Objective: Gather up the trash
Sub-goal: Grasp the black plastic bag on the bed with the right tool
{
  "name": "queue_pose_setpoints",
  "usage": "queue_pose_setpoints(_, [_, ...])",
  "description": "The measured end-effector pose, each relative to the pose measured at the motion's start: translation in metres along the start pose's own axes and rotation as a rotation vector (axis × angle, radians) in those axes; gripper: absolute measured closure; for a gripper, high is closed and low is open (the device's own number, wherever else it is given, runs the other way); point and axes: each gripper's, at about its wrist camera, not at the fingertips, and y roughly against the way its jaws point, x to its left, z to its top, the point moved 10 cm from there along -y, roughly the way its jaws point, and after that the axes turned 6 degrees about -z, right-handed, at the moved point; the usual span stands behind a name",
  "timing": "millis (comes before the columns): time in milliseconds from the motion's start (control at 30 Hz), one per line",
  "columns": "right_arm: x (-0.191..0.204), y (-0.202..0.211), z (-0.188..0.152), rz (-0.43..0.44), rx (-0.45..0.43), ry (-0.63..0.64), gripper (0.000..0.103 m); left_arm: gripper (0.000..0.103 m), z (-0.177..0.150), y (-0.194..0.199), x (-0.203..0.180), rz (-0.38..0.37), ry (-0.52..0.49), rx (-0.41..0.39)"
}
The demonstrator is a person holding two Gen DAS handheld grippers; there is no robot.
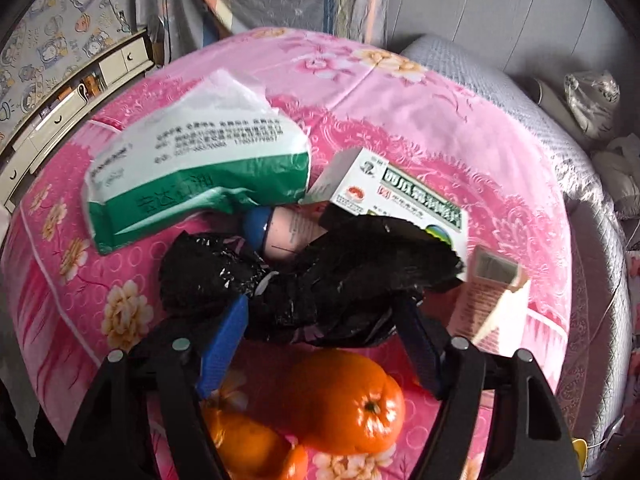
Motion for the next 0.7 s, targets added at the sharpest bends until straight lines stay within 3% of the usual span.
queue_pose_setpoints(100, [0.002, -0.006, 0.002, 0.012, 0.01, -0.007, 0.042, 0.024, -0.004, -0.007, 0.006, -0.009, 0.027, 0.009])
queue_pose_setpoints(167, [0.006, -0.006, 0.002, 0.044, 0.017, -0.009, 0.061, 0.024, -0.004, -0.009, 0.007, -0.001, 0.028, 0.006])
queue_pose_setpoints(233, [0.009, -0.007, -0.001, 0.051, 0.032, -0.002, 0.066, 0.025, -0.004, -0.01, 0.004, -0.014, 0.03, 0.005])
queue_pose_setpoints(267, [0.011, -0.006, -0.001, 0.055, 0.033, 0.002, 0.077, 0.025, -0.003, -0.01, 0.002, -0.021, 0.03, 0.004])
queue_pose_setpoints(400, [0.017, 0.006, -0.002, 0.07, 0.011, 0.014, 0.098, 0.025, -0.002, -0.008, -0.004, -0.014, 0.009, 0.001])
queue_pose_setpoints(700, [0.005, 0.095, 0.001, 0.209, -0.182, -0.062, 0.098, 0.025, 0.012, 0.004, -0.018, 0.012, -0.026, -0.035])
